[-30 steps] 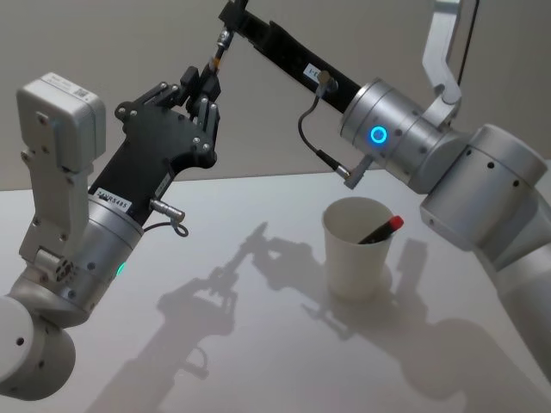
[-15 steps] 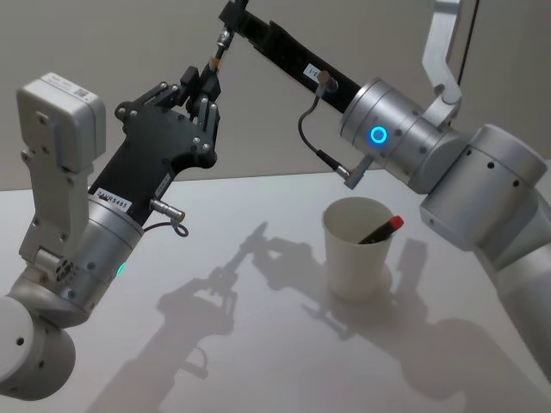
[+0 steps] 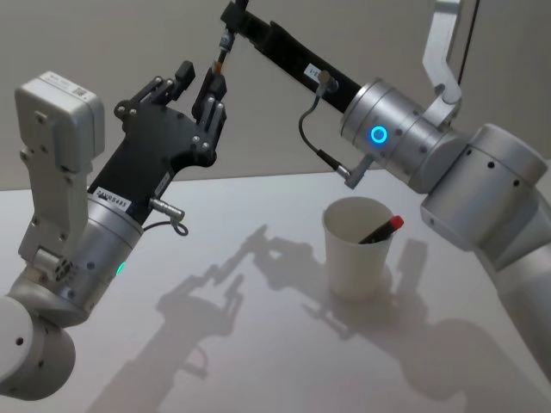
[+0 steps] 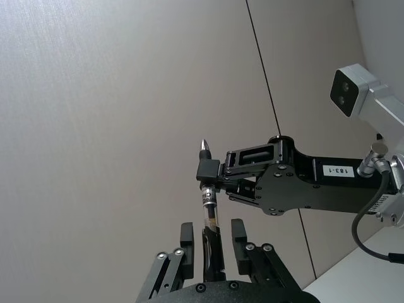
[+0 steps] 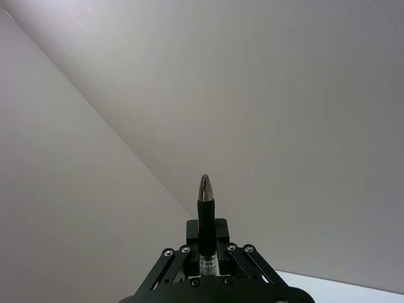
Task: Place the pen into the pen holder.
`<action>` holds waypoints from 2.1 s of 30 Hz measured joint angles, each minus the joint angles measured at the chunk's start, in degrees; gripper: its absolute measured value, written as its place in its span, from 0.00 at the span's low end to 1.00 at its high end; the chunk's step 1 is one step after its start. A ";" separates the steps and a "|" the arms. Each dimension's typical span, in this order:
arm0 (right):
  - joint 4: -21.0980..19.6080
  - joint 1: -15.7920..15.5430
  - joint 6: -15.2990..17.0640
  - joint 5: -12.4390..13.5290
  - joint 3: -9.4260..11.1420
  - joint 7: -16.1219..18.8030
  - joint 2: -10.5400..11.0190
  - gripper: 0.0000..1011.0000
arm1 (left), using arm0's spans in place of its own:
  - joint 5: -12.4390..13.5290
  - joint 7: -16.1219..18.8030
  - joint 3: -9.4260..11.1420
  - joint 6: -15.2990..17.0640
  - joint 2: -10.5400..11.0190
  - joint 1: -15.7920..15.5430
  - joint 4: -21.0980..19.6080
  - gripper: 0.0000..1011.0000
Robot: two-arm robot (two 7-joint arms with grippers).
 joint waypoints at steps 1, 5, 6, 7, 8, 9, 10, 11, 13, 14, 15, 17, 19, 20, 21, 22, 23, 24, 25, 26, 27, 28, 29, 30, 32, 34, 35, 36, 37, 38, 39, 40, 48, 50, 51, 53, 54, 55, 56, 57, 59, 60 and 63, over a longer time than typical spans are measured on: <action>0.00 0.00 0.00 0.00 0.00 0.01 -0.01 0.14 | 0.00 0.00 0.00 0.00 0.00 0.00 0.00 0.38; 0.00 0.00 0.00 0.00 -0.02 0.04 -0.02 0.14 | 0.00 0.00 0.00 0.00 0.00 0.01 0.00 0.49; 0.00 0.00 0.00 0.00 -0.02 0.05 -0.02 0.14 | 0.01 0.00 0.00 0.00 0.00 0.01 0.00 0.53; -0.01 0.00 0.00 0.00 -0.02 0.05 -0.02 0.14 | 0.01 0.00 0.00 0.00 0.00 0.01 0.00 0.53; -0.01 0.01 0.00 0.00 -0.03 0.06 -0.02 0.14 | 0.01 0.00 0.00 0.00 0.00 0.01 0.00 0.59; -0.01 0.01 0.00 0.00 -0.03 0.07 -0.02 0.14 | 0.02 0.00 0.00 0.00 0.00 0.01 0.01 0.61; -0.01 0.01 0.00 0.00 -0.03 0.07 -0.02 0.14 | 0.02 0.00 0.00 0.00 0.00 0.01 0.01 0.64; -0.02 0.01 0.00 0.00 -0.03 0.08 -0.02 0.14 | 0.03 -0.01 0.00 0.00 0.00 0.01 0.01 0.64; -0.02 0.01 0.00 0.00 -0.03 0.09 -0.02 0.14 | 0.04 -0.01 0.00 0.01 0.00 0.01 0.02 0.73; -0.03 0.01 0.00 0.00 -0.03 0.10 -0.02 0.14 | 0.04 -0.01 0.00 0.01 0.00 0.01 0.02 0.77; -0.03 0.01 0.00 0.00 -0.03 0.10 -0.02 0.14 | 0.05 -0.01 0.00 0.01 0.00 0.01 0.03 0.78; -0.02 0.02 0.00 0.00 -0.04 0.12 -0.02 0.14 | 0.06 -0.02 0.00 0.02 0.00 0.01 0.03 0.85; -0.03 0.09 0.00 -0.04 -0.03 0.12 0.02 0.14 | 0.06 -0.02 0.00 0.04 0.00 0.01 0.03 0.90; -0.04 0.12 0.00 -0.13 0.00 0.11 0.05 0.14 | 0.06 -0.02 0.00 0.04 0.00 0.01 0.03 0.92; -0.09 0.22 0.00 -0.25 0.06 0.07 0.10 0.14 | 0.06 -0.02 0.00 0.05 0.00 0.01 0.03 0.95; -0.13 0.27 0.00 -0.39 0.10 0.03 0.14 0.14 | 0.06 -0.02 0.00 0.05 0.00 0.01 0.03 0.97; -0.23 0.40 -0.01 -0.55 0.22 -0.03 0.22 0.14 | 0.06 -0.02 0.00 0.06 0.00 0.01 0.03 0.99; -0.46 0.64 -0.02 -0.93 0.49 -0.23 0.43 0.14 | 0.06 -0.02 0.00 0.06 0.00 0.01 0.03 0.99; -0.59 0.75 -0.03 -1.09 0.62 -0.33 0.54 0.14 | 0.06 -0.02 0.00 0.07 0.00 0.01 0.03 0.99; -0.87 0.99 -0.04 -1.47 0.92 -0.54 0.80 0.14 | 0.06 -0.02 0.00 0.08 0.00 0.01 0.03 0.99; -1.23 1.29 -0.03 -1.96 1.33 -0.89 1.17 0.14 | 0.06 -0.02 0.00 0.08 0.00 0.01 0.03 0.99; -1.41 1.37 -0.01 -2.19 1.45 -1.05 1.28 0.14 | 0.06 -0.02 0.00 0.08 0.00 0.01 0.03 0.99; -1.70 1.55 0.04 -2.43 1.74 -1.23 1.53 0.14 | 0.06 -0.02 0.01 0.08 0.00 0.01 0.04 0.99; -1.83 1.63 0.11 -2.68 1.86 -1.42 1.66 0.14 | 0.06 -0.02 0.00 0.08 0.00 0.01 0.03 0.99; -2.70 2.07 0.49 -3.47 2.61 -2.12 2.42 0.14 | 0.06 -0.02 0.00 0.08 0.00 0.01 0.03 0.99; -3.33 2.35 0.85 -4.00 3.12 -2.55 3.01 0.14 | 0.05 -0.02 0.00 0.08 0.00 0.01 0.03 0.99; -3.60 2.47 1.05 -4.25 3.34 -2.75 3.28 0.14 | 0.05 -0.02 0.01 0.08 0.00 0.01 0.03 0.99; -4.27 2.72 1.59 -4.88 3.87 -3.25 3.96 0.14 | 0.05 -0.02 0.00 0.08 0.00 0.01 0.03 0.99; -4.54 2.83 1.84 -5.14 4.08 -3.49 4.24 0.14 | 0.05 -0.02 0.00 0.08 0.00 0.01 0.04 0.99; -4.86 2.92 2.20 -5.50 4.31 -3.77 4.51 0.14 | 0.05 -0.02 0.00 0.08 0.00 0.01 0.03 0.99; -5.44 3.10 2.75 -6.05 4.70 -4.16 5.08 0.14 | 0.05 -0.02 0.00 0.08 0.00 0.01 0.03 0.99; -5.72 3.20 3.05 -6.31 4.95 -4.33 5.47 0.14 | 0.05 -0.02 0.00 0.08 0.00 0.01 0.03 0.99; -8.85 3.65 7.22 -9.45 6.56 -5.52 8.87 0.14 | 0.05 -0.01 0.00 0.08 0.00 0.01 0.04 0.99; -9.64 3.65 8.54 -10.36 6.85 -5.59 9.82 0.14 | 0.05 -0.01 0.00 0.08 0.00 0.01 0.03 0.99; -9.64 3.65 8.54 -10.36 6.85 -5.59 9.82 0.14 | 0.05 -0.01 0.01 0.08 0.00 0.01 0.04 0.99; -10.33 3.65 9.75 -11.25 7.06 -5.58 10.67 0.14 | 0.06 -0.01 0.00 0.08 0.00 0.01 0.03 0.99; -10.85 3.60 10.67 -11.93 7.19 -5.50 11.36 0.14 | 0.06 -0.01 0.00 0.08 0.00 0.01 0.03 0.99; -10.99 3.57 11.04 -12.22 7.23 -5.45 11.55 0.14 | 0.06 -0.01 0.00 0.08 0.00 0.01 0.03 0.99; -11.52 3.47 11.81 -12.83 7.29 -5.32 12.20 0.14 | 0.06 -0.01 0.00 0.08 0.00 0.01 0.03 0.99; -11.75 3.43 12.17 -13.12 7.33 -5.23 12.50 0.14 | 0.06 -0.01 0.00 0.08 0.00 0.01 0.03 0.99; -12.16 3.31 13.06 -13.90 7.39 -5.00 13.16 0.14 | 0.06 -0.01 0.00 0.08 0.00 0.01 0.03 0.99; -12.61 3.19 13.82 -14.56 7.42 -4.78 13.71 0.14 | 0.06 -0.01 0.00 0.08 0.00 0.01 0.03 0.99; -13.20 2.99 14.89 -15.59 7.43 -4.41 14.59 0.14 | 0.06 -0.01 0.00 0.08 0.00 0.01 0.03 0.99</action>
